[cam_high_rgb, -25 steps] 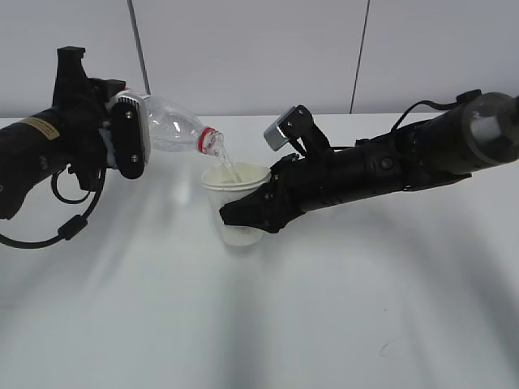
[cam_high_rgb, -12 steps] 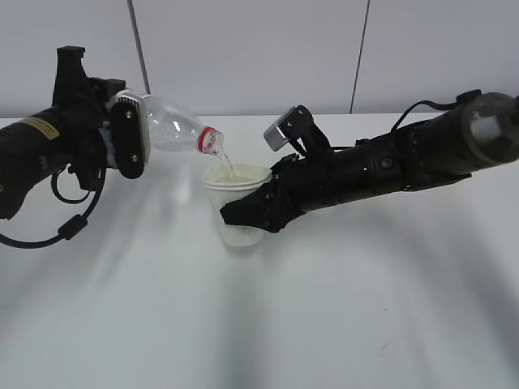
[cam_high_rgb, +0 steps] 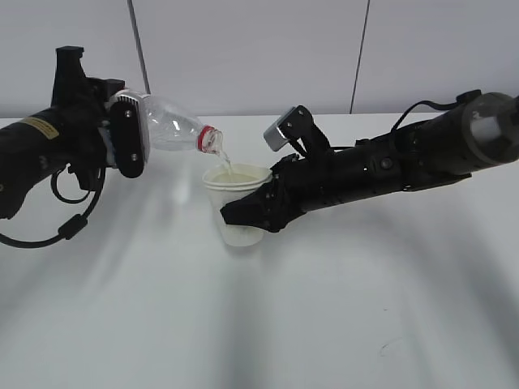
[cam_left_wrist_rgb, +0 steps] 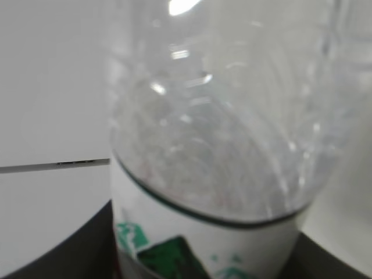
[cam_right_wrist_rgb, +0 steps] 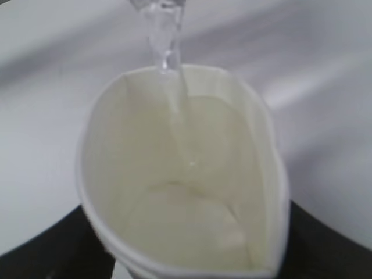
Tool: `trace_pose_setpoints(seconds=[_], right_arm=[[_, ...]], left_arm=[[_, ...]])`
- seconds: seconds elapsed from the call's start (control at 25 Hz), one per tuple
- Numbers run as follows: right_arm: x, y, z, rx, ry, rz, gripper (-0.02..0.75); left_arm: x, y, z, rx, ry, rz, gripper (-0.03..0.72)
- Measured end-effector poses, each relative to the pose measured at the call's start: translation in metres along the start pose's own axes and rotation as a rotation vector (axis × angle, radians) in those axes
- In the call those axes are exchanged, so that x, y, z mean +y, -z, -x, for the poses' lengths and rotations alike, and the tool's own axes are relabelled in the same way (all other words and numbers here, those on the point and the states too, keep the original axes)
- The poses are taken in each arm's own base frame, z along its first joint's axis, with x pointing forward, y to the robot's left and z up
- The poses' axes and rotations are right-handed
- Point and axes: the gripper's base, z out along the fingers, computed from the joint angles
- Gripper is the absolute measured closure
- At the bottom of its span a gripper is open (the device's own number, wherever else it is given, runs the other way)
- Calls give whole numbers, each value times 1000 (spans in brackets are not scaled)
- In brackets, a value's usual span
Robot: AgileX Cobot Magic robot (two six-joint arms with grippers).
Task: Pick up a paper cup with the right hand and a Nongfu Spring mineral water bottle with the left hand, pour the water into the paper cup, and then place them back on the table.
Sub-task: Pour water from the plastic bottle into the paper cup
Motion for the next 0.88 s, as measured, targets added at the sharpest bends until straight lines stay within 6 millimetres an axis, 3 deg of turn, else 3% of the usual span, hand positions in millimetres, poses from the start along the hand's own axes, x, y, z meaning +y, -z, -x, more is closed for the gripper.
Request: trace_pose_setpoints(seconds=[0.28, 0.6, 0.88], right_arm=[[0, 0, 0, -4, 37, -3, 267], [-2, 0, 3, -33, 74, -23, 267], [-4, 0, 4, -44, 92, -45, 269]], left_arm=[[-1, 0, -2, 32, 91, -12, 316], [-6, 1, 12, 6, 191, -57, 316], [-8, 2, 8, 64, 364, -70, 316]])
